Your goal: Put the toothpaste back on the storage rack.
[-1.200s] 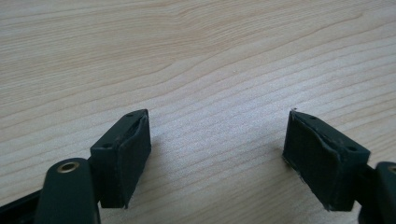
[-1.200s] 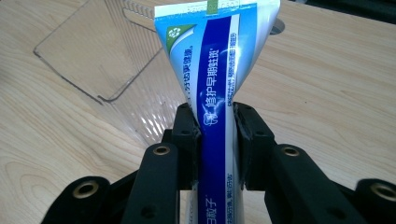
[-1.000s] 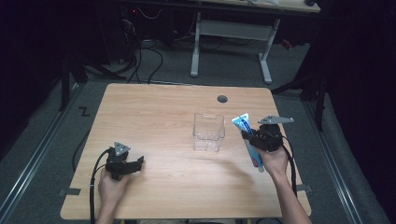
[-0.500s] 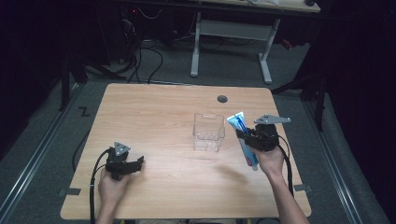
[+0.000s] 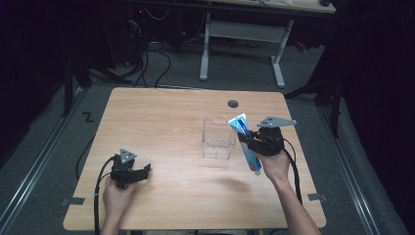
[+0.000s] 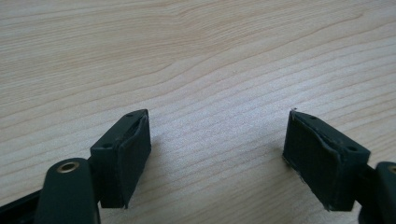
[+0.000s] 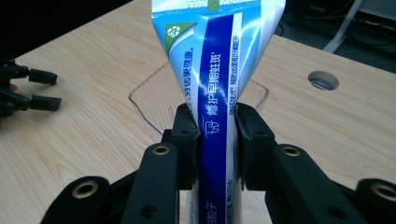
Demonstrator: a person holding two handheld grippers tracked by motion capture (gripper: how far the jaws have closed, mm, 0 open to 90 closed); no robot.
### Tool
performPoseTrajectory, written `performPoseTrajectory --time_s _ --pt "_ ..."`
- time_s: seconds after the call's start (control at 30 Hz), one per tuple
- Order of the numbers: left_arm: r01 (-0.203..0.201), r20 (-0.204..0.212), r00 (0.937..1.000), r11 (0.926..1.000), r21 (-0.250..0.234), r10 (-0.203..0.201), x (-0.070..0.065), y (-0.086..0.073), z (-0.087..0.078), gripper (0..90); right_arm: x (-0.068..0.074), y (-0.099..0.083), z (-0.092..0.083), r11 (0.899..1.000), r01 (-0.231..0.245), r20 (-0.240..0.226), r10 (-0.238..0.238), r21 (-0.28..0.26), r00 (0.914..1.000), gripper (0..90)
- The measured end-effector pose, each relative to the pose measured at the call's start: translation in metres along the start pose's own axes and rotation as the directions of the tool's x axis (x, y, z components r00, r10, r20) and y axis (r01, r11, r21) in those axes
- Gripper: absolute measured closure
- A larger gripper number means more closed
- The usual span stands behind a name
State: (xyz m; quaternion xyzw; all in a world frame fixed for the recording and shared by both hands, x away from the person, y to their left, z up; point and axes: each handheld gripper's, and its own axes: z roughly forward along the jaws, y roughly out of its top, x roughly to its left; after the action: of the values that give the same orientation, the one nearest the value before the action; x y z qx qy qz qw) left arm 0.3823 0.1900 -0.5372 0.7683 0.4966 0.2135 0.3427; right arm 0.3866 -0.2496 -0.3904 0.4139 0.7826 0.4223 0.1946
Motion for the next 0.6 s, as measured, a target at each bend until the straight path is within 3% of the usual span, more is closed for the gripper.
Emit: performPoseTrajectory --time_s 0.6 --pt "0.0 0.0 1.0 1.0 0.0 0.0 0.0 0.0 0.0 23.2 0.015 0.029 0.012 0.999 0.028 -0.037 -0.03 -0.041 0.9989 71.7"
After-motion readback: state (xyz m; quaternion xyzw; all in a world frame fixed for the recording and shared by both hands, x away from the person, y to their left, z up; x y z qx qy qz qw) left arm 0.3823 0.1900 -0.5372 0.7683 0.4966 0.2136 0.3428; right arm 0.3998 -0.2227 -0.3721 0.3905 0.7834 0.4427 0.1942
